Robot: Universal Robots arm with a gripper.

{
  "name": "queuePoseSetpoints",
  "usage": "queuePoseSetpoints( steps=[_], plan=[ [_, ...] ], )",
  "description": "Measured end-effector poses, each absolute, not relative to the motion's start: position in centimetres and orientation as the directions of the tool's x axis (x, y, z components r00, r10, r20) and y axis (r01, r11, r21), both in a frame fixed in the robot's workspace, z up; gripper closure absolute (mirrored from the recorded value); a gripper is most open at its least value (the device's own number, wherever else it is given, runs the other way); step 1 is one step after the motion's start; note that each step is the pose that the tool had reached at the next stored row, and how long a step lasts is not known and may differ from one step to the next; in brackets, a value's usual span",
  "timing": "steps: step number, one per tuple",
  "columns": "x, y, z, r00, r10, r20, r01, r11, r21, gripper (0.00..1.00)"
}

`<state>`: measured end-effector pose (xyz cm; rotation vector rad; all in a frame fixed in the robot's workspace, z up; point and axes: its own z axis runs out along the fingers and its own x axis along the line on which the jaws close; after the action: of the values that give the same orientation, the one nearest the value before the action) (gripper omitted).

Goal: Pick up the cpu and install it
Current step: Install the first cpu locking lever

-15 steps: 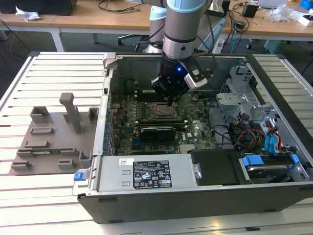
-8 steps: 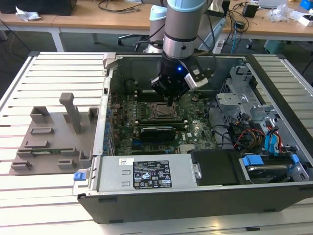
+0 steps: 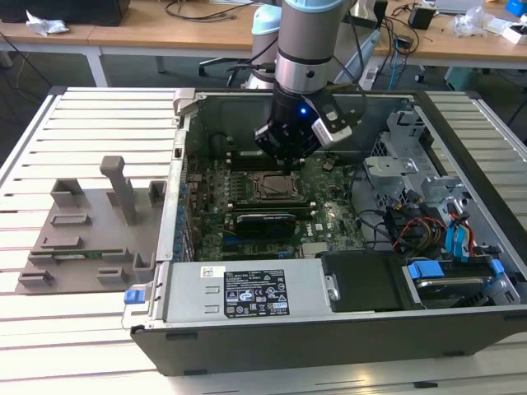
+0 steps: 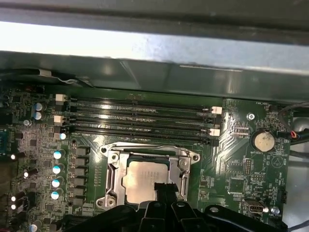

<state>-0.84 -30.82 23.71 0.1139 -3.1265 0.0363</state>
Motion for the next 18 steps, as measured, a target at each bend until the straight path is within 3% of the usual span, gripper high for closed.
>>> queuePoseSetpoints(
  steps=[18],
  plan=[
    [-0.8,-30.8,25.4,-0.997,-0.073,0.014,-0.073,0.997,-0.023,0.89]
  ],
)
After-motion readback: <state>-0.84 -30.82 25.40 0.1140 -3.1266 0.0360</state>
